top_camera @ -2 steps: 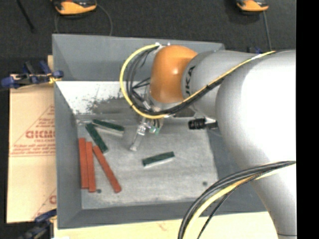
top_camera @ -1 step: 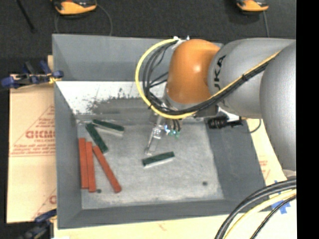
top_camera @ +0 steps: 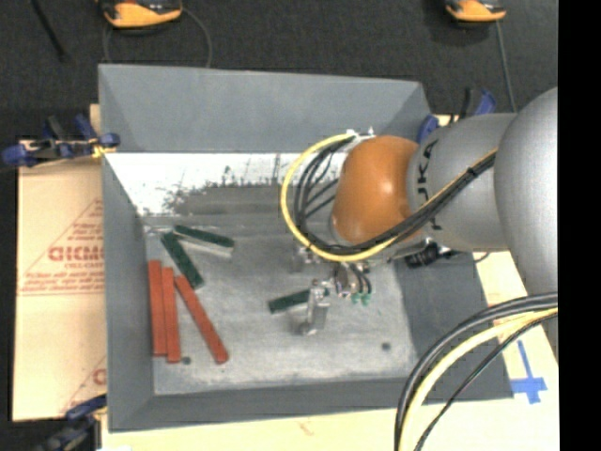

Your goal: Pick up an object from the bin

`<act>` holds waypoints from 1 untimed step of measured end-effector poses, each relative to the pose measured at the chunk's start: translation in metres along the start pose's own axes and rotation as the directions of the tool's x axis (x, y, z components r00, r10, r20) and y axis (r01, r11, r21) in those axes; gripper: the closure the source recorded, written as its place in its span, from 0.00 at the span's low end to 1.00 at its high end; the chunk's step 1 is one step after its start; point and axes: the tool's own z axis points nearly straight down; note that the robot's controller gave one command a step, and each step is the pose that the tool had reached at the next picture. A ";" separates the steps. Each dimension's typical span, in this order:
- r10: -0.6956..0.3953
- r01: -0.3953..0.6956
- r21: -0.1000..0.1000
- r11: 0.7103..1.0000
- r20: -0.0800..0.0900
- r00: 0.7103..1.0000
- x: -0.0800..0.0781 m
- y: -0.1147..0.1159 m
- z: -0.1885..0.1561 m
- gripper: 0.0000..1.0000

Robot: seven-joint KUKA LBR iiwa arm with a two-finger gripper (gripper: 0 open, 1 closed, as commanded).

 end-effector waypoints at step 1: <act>0.002 -0.002 -0.003 1.000 0.006 1.000 -0.002 0.002 -0.003 1.00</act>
Offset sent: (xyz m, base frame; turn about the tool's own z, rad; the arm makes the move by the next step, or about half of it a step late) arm 0.0000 0.0000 0.0000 0.0000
